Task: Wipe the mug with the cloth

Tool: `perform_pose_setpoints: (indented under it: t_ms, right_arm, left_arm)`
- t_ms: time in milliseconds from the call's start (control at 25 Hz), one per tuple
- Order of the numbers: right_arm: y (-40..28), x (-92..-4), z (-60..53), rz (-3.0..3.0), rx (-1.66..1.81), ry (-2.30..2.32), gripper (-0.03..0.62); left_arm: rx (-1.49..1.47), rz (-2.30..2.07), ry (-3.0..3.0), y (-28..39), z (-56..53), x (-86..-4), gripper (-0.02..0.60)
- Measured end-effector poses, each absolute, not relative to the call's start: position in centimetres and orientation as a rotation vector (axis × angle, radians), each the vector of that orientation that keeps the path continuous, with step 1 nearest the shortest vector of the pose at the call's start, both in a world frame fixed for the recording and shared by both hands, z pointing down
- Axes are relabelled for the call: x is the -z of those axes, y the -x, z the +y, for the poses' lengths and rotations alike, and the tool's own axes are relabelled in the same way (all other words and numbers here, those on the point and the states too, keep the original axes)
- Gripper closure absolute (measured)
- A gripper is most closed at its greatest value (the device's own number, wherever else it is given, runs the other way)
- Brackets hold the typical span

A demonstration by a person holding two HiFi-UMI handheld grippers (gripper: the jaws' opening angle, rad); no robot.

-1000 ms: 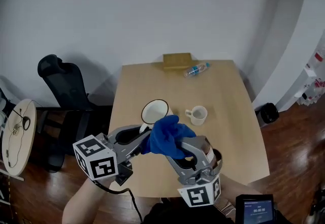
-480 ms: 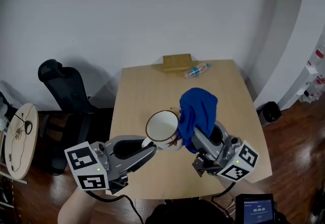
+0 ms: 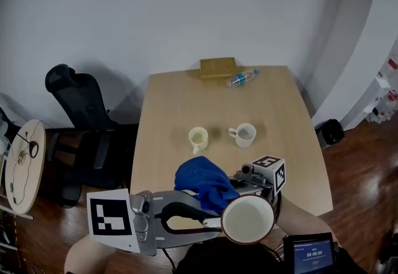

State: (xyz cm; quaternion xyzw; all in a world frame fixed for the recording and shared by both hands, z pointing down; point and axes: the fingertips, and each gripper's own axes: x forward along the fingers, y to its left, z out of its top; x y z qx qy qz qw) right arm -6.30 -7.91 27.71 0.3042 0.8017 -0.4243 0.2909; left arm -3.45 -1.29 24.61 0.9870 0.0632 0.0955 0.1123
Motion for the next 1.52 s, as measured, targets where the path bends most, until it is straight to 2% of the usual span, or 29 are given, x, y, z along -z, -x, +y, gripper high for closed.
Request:
perform_pose_setpoints:
  t_ms: [200, 480, 600, 680, 880, 960, 1240, 1520]
  right_arm:
    - [3.7, -28.0, -10.8, 2.048, 1.099, -0.651, 0.482]
    - [-0.6, -28.2, -15.2, 2.269, 0.785, 0.157, 0.484]
    - [-1.6, -26.9, -14.7, 2.375, 0.518, 0.504, 0.484]
    - [0.2, -26.3, -13.2, 2.516, 0.262, 0.694, 0.484]
    - [6.4, -28.6, -9.8, 2.830, -0.653, 1.077, 0.484]
    - [6.6, -28.2, -9.7, 2.810, -0.811, 1.109, 0.484]
    - [3.6, -27.6, -10.1, 2.731, -0.427, 1.008, 0.487]
    - [1.3, -28.3, -12.2, 2.733, -0.332, 1.073, 0.487]
  left_arm:
    - [-0.159, 0.016, -2.911, 5.2, -3.4, -23.3, 0.520]
    - [-0.019, -0.428, -2.876, 8.7, -8.9, -22.7, 0.520]
    - [0.068, -0.632, -2.802, 10.3, -11.9, -22.7, 0.520]
    - [0.116, -0.731, -2.767, 11.4, -13.6, -22.2, 0.520]
    - [0.109, -0.688, -2.806, 10.3, -13.7, -20.5, 0.520]
    - [0.091, -0.643, -2.818, 9.5, -13.1, -20.4, 0.520]
    - [0.085, -0.553, -2.838, 8.9, -11.5, -19.9, 0.520]
    - [-0.047, -0.478, -2.873, 9.3, -9.2, -20.6, 0.520]
